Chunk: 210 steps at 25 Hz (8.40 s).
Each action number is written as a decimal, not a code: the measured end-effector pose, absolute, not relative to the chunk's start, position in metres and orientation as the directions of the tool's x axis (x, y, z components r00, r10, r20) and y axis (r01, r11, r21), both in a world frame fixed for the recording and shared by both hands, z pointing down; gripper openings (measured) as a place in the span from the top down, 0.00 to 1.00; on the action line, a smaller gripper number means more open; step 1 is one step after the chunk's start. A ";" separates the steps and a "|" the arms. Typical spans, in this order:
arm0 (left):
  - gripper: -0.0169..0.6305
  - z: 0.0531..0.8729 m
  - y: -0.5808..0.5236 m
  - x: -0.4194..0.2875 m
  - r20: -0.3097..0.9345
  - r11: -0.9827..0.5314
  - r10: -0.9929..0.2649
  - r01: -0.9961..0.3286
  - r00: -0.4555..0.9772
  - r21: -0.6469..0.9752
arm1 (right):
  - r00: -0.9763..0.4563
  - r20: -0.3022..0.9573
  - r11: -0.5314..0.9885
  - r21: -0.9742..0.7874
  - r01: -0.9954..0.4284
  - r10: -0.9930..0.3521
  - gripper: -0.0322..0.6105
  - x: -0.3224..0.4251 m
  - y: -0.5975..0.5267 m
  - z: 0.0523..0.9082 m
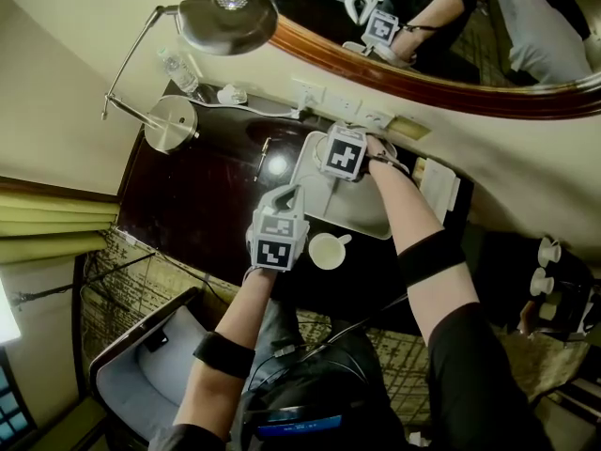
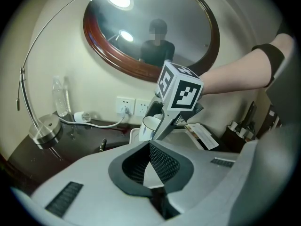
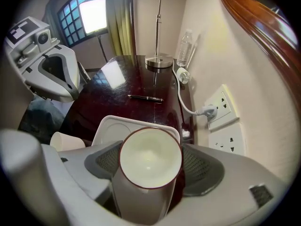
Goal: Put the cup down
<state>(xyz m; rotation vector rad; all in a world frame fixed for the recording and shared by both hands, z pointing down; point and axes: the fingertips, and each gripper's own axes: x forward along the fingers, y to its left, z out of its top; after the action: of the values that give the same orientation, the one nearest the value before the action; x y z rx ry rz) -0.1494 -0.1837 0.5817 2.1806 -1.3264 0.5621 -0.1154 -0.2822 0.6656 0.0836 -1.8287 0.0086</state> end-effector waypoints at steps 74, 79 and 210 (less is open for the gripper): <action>1.00 0.509 -0.006 -0.130 0.576 -0.172 -0.786 -0.975 0.222 0.141 | -0.656 0.722 0.893 -0.123 -0.433 -0.219 0.95 0.057 -0.071 0.544; 1.00 0.515 -0.004 -0.126 0.586 -0.190 -0.775 -0.972 0.235 0.139 | -0.651 0.727 0.900 -0.112 -0.422 -0.215 0.95 0.059 -0.065 0.557; 1.00 0.560 -0.084 -0.154 0.595 -0.389 -0.669 -0.892 0.446 0.231 | -0.397 0.846 0.898 0.191 -0.397 -0.356 0.33 -0.104 -0.189 0.603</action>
<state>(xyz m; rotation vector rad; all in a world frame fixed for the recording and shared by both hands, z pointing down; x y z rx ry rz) -0.1535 -0.0838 0.5599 2.1773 -1.3049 0.5610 -0.1043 -0.1889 0.6028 0.5442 -2.0197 0.0498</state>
